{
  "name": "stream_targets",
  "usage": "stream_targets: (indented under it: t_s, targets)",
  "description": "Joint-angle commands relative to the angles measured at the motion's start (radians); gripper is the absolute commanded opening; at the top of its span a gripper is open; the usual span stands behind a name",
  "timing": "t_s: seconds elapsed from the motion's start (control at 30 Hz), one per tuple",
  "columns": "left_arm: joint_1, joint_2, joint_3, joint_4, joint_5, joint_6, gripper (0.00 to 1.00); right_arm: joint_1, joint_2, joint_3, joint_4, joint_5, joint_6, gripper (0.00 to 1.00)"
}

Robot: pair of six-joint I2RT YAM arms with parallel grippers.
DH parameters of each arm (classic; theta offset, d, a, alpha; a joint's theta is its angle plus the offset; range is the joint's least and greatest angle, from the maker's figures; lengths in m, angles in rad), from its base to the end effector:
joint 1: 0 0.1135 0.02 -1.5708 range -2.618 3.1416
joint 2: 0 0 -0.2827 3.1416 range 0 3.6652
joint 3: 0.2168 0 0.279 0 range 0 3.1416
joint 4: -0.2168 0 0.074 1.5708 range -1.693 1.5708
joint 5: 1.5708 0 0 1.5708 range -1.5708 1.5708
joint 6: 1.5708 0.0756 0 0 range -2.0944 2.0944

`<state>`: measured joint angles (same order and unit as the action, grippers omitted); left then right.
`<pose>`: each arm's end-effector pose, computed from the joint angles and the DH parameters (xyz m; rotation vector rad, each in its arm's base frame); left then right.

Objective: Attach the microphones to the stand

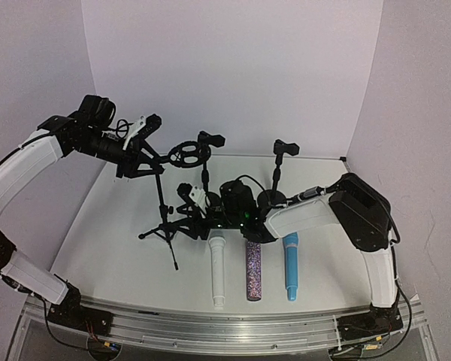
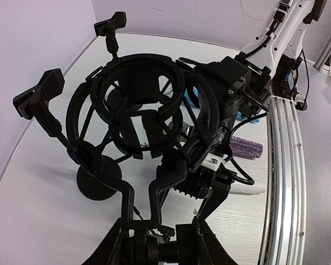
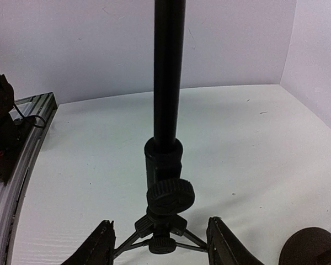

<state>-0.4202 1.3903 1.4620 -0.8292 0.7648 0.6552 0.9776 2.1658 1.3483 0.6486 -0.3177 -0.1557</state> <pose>0.2800 -0.1825 0.3827 1.4217 1.6567 -0.7506 0.2892 0.4712 0.1654 -1.1697 1.3859 0.8698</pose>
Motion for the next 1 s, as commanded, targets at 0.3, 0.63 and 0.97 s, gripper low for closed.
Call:
stream_targets:
  t_s: [0.3, 0.63, 0.97]
  targets:
    - [-0.002, -0.031, 0.010, 0.067, 0.060, 0.008, 0.00, 0.020, 0.025, 0.071, 0.101, 0.029, -0.096, 0.37]
    - [-0.002, -0.028, 0.016, 0.072, 0.070, 0.006, 0.00, 0.022, 0.043, 0.070, 0.100, 0.041, -0.079, 0.22]
    - [-0.002, -0.028, 0.020, 0.074, 0.081, 0.003, 0.00, 0.023, 0.039, 0.056, 0.097, 0.062, -0.079, 0.19]
